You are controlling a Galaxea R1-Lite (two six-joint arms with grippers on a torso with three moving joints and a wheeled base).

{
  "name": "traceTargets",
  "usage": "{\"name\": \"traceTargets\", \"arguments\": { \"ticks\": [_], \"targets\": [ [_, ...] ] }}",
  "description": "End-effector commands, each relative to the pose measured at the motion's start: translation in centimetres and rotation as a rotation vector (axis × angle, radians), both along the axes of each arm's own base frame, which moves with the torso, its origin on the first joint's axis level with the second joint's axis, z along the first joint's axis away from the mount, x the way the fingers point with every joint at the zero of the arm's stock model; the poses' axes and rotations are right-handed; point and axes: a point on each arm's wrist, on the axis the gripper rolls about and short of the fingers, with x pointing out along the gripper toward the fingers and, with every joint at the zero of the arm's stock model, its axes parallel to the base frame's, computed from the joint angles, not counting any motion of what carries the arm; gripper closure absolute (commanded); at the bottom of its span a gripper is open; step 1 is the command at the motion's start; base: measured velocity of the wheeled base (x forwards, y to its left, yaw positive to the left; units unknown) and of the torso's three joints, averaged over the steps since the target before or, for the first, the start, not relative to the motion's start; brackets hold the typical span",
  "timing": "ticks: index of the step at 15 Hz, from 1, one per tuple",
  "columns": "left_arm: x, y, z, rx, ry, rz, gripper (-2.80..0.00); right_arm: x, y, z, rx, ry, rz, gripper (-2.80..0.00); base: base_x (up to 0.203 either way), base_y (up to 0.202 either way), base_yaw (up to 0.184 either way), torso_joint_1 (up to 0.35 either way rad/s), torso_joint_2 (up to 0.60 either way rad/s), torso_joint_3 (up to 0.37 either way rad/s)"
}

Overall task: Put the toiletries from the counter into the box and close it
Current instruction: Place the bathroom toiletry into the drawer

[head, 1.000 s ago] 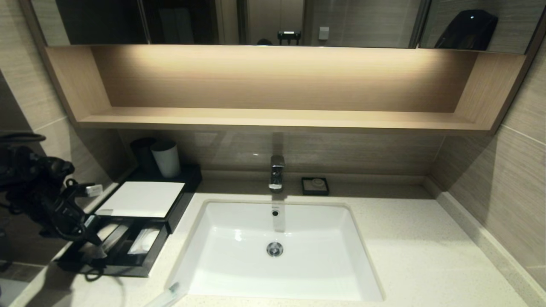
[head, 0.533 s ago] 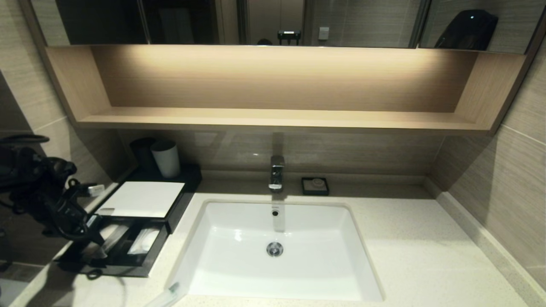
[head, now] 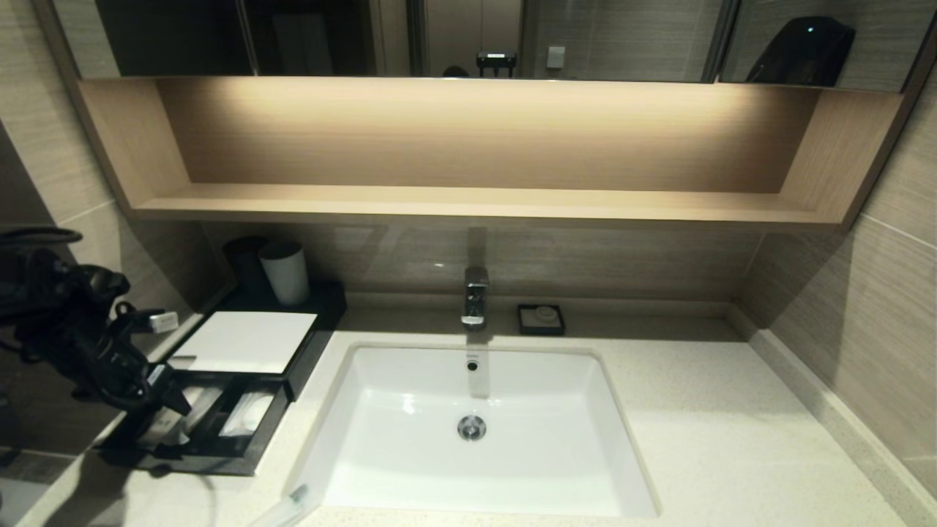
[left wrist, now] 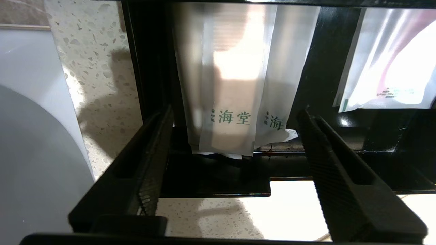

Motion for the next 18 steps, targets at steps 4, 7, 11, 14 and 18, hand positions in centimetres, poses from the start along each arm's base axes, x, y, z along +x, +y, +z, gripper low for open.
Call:
{"name": "traceTargets", "arguments": {
  "ticks": [4, 7, 11, 14, 18],
  "targets": [
    [-0.4, -0.1, 2.3, 0.026, -0.07, -0.001, -2.8, 0.0, 0.0, 0.0, 0.0, 0.0, 0.0, 0.0, 0.0, 0.0, 0.0, 0.0, 0.0, 0.0],
    [-1.4, -0.5, 4.4, 0.044, -0.116, 0.001, -2.8, 0.0, 0.0, 0.0, 0.0, 0.0, 0.0, 0.0, 0.0, 0.0, 0.0, 0.0, 0.0, 0.0],
    [-3.8, -1.5, 7.4, 0.058, -0.178, -0.004, -2.8, 0.0, 0.0, 0.0, 0.0, 0.0, 0.0, 0.0, 0.0, 0.0, 0.0, 0.0, 0.0, 0.0],
    [-6.4, -2.7, 9.2, 0.053, -0.225, -0.029, 0.0, 0.0, 0.0, 0.0, 0.0, 0.0, 0.0, 0.0, 0.0, 0.0, 0.0, 0.0, 0.0, 0.0],
    [-10.8, -4.6, 9.6, 0.088, -0.232, -0.165, 0.0, 0.0, 0.0, 0.0, 0.0, 0.0, 0.0, 0.0, 0.0, 0.0, 0.0, 0.0, 0.0, 0.0]
  ]
}}
